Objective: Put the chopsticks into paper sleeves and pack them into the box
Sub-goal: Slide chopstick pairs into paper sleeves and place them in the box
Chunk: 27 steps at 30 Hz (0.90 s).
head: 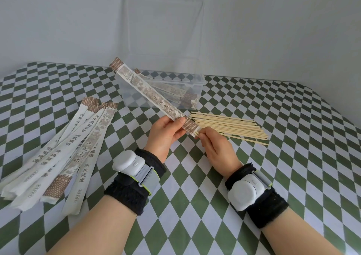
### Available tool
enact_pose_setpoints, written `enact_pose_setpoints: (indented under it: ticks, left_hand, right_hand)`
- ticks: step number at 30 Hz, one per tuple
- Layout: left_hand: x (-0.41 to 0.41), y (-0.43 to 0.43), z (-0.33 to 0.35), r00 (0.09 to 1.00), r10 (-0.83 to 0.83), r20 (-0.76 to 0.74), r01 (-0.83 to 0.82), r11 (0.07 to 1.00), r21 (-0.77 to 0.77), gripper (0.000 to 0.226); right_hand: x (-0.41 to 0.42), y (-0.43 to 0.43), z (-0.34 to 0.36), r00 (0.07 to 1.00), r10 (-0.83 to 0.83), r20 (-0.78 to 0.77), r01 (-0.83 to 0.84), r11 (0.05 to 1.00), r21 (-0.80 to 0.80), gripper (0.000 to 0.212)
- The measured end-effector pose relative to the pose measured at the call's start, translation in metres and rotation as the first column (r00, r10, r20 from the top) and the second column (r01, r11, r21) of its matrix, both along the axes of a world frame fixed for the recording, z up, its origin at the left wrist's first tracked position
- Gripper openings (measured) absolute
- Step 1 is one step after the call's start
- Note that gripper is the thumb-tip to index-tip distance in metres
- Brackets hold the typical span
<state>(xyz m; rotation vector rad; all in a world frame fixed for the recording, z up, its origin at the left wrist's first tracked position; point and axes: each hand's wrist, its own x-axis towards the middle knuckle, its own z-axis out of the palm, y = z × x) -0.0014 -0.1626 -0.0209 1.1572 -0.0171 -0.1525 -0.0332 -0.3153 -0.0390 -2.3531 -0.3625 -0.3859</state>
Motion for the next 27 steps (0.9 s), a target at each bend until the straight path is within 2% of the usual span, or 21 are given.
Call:
enact_pose_setpoints:
  ticks: [8,16,22,27]
  left_hand:
    - [-0.001,0.001,0.001,1.000,0.003,0.019,-0.002,1.000,-0.030,0.010]
    - [-0.002,-0.001,0.001,0.999,-0.036,0.011,0.036,0.999,-0.016,0.009]
    - [-0.001,-0.001,0.001,0.999,-0.036,-0.007,0.036,0.999,0.002,0.011]
    - [-0.001,-0.001,-0.001,1.000,-0.010,-0.011,0.010,0.999,0.046,0.014]
  right_hand:
    - [0.001,0.000,-0.002,0.999,-0.038,0.003,0.038,0.997,0.069,0.009]
    - [0.001,0.000,-0.001,0.999,-0.046,0.005,0.045,0.997,0.070,0.013]
    - [0.001,0.001,0.000,0.999,-0.039,0.015,0.037,0.989,0.141,0.019]
    - [0.010,0.005,0.009,0.999,-0.021,0.026,0.019,0.998,0.055,0.026]
